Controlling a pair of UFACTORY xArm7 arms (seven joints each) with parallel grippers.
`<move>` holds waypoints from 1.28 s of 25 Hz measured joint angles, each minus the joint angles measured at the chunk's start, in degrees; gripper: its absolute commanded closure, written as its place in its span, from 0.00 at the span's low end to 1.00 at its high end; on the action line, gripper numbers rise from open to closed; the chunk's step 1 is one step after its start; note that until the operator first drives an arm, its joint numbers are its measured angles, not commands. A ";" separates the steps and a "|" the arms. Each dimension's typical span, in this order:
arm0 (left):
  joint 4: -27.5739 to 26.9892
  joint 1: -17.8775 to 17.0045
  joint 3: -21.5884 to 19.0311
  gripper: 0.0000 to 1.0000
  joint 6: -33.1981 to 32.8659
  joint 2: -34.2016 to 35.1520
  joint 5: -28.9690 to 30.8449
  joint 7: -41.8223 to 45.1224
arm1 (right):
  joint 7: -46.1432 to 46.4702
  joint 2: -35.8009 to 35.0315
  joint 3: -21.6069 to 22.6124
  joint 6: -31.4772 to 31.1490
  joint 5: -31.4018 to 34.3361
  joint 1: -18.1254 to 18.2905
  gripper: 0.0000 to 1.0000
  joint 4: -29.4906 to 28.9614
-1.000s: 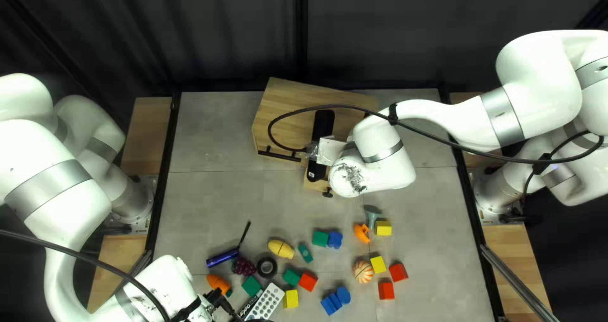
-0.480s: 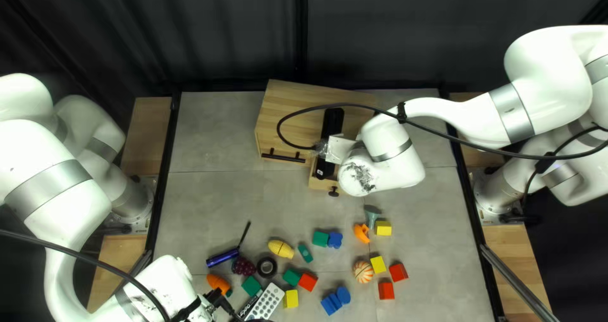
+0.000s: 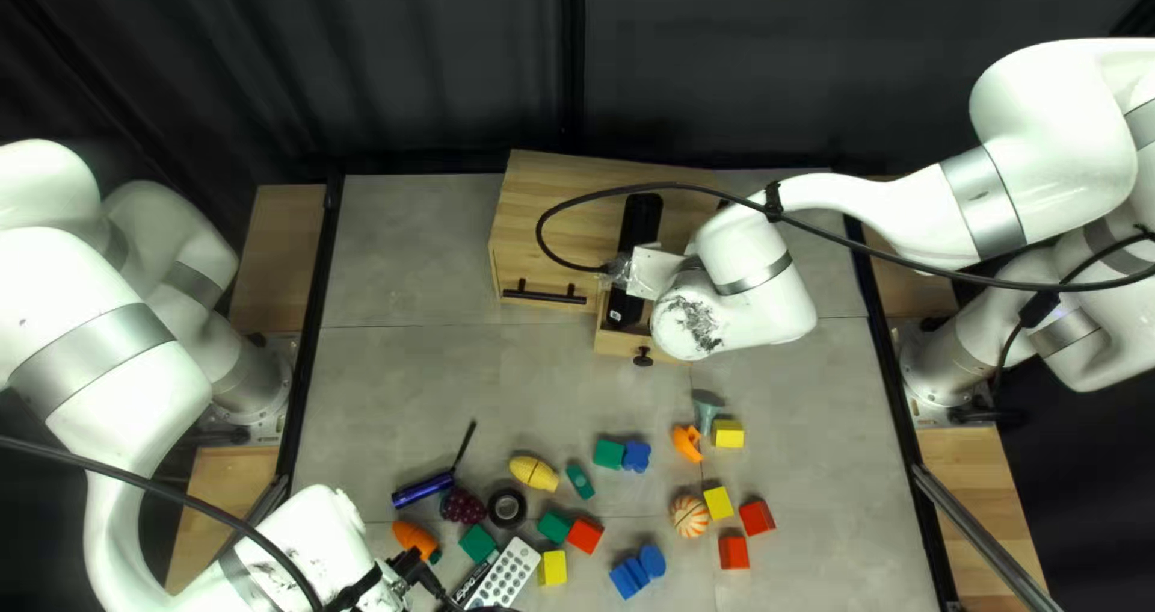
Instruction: Open drawers and place objects into drawer and close
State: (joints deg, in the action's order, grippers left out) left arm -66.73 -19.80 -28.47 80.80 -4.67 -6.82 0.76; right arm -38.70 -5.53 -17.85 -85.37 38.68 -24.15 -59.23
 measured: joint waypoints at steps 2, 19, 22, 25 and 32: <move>0.00 0.00 0.00 0.00 0.00 0.00 0.00 0.00 | -0.36 0.37 0.17 -0.32 -0.02 -0.22 0.00 0.33; 0.00 0.00 0.00 0.00 0.00 0.00 0.00 0.00 | -0.62 3.04 2.42 -4.34 -1.08 -2.67 0.00 -1.81; 0.00 0.00 0.00 0.00 0.00 0.00 0.00 0.00 | 0.03 1.73 2.78 -3.66 -2.45 -2.93 0.00 -3.76; 0.00 0.00 0.00 0.00 0.00 0.00 0.00 0.00 | 0.68 0.11 3.06 -2.49 -5.10 -2.97 0.00 -6.07; 0.00 0.00 0.00 0.00 0.00 0.00 0.00 0.00 | 1.70 -1.16 3.70 1.29 -13.36 -2.66 0.00 -9.74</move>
State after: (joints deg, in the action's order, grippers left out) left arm -66.73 -19.80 -28.47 80.80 -4.67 -6.83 0.76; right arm -37.00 -6.69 -14.15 -84.07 25.32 -26.82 -68.97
